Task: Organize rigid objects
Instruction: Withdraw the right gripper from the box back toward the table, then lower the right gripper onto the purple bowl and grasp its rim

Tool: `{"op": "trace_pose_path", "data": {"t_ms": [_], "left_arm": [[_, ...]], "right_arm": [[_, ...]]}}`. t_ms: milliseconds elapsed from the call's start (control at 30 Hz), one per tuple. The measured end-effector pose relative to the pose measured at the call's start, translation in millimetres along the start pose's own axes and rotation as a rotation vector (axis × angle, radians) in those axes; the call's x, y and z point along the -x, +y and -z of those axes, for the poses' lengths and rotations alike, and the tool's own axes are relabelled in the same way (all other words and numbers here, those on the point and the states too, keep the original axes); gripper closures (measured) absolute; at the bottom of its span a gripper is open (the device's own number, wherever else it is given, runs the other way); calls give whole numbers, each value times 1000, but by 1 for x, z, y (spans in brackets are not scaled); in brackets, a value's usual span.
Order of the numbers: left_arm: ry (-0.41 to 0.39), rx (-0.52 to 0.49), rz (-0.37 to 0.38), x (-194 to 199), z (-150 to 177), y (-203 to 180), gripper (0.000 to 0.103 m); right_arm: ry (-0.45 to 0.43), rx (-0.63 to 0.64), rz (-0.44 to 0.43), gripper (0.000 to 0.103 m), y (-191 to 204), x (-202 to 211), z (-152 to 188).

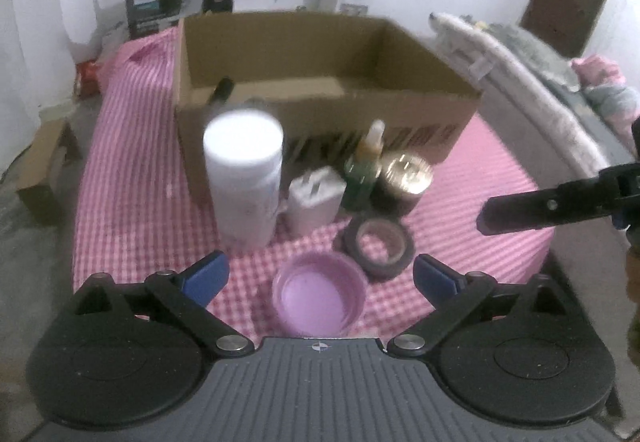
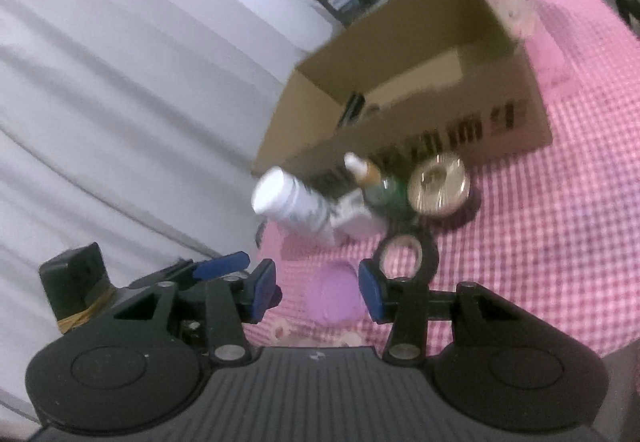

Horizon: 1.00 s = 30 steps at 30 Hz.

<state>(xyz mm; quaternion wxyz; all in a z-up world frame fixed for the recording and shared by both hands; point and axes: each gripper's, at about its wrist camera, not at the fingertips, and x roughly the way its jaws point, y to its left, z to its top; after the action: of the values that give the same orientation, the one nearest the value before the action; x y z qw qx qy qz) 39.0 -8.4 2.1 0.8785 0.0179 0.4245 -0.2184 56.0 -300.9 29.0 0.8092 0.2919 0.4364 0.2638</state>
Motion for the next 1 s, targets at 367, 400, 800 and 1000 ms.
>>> {"op": "trace_pose_path", "data": {"t_ms": [367, 400, 800, 1000], "left_arm": [[95, -165, -110, -37, 22, -14, 12], [104, -173, -111, -40, 24, -15, 15], [144, -200, -95, -54, 29, -21, 33], [149, -202, -79, -52, 30, -26, 32]], "right_arm": [[185, 20, 93, 57, -5, -78, 18], [196, 21, 97, 58, -6, -83, 19], [258, 9, 102, 71, -7, -110, 20], [261, 23, 104, 71, -4, -104, 19]]}}
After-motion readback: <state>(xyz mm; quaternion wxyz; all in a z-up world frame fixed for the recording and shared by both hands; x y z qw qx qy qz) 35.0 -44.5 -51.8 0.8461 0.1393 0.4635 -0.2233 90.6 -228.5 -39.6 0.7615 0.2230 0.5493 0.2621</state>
